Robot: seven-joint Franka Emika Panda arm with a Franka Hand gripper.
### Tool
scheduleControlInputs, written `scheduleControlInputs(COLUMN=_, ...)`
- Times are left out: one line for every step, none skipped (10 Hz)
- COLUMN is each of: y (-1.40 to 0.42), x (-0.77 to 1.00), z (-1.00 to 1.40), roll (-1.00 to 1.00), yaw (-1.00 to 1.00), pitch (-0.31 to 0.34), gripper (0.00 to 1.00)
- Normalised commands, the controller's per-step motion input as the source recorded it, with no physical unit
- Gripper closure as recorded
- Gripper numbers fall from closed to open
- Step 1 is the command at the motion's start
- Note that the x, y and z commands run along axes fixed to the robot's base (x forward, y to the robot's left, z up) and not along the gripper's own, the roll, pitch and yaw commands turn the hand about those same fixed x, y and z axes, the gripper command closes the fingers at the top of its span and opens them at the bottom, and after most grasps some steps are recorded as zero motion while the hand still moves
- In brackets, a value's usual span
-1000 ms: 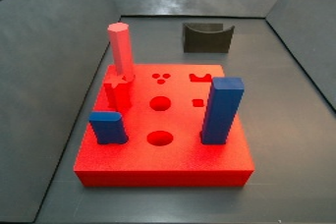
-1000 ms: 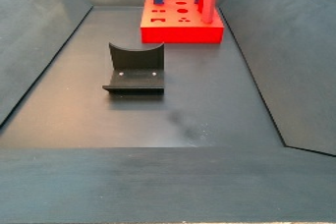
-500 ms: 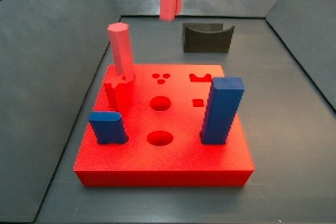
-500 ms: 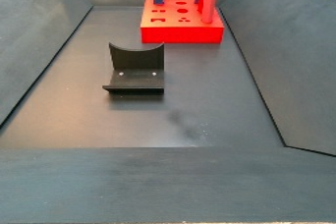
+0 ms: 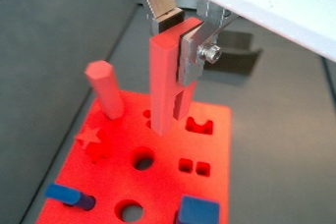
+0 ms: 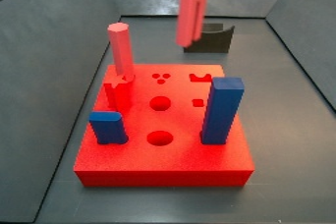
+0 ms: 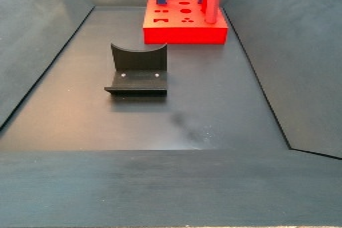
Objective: Pick up the double-square object. Move up. Move to above the board. Insert the double-square object.
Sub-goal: Insert the double-square object.
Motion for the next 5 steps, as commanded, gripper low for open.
scheduleControlInputs(y=-0.11, x=0.16, z=-0.27, roll=-0.01, yaw=-0.87, pitch=0.000, gripper=1.00)
scheduleControlInputs(y=-0.09, x=0.11, z=-0.25, roll=-0.02, yaw=-0.92, pitch=0.000, gripper=1.00)
scheduleControlInputs(y=-0.09, x=0.06, z=-0.26, roll=-0.02, yaw=-0.97, pitch=0.000, gripper=1.00)
scheduleControlInputs(y=-0.08, x=0.00, z=-0.29, roll=0.00, yaw=-1.00, pitch=0.000, gripper=1.00)
scheduleControlInputs(y=-0.06, x=0.00, z=-0.31, roll=0.00, yaw=-1.00, pitch=-0.009, gripper=1.00)
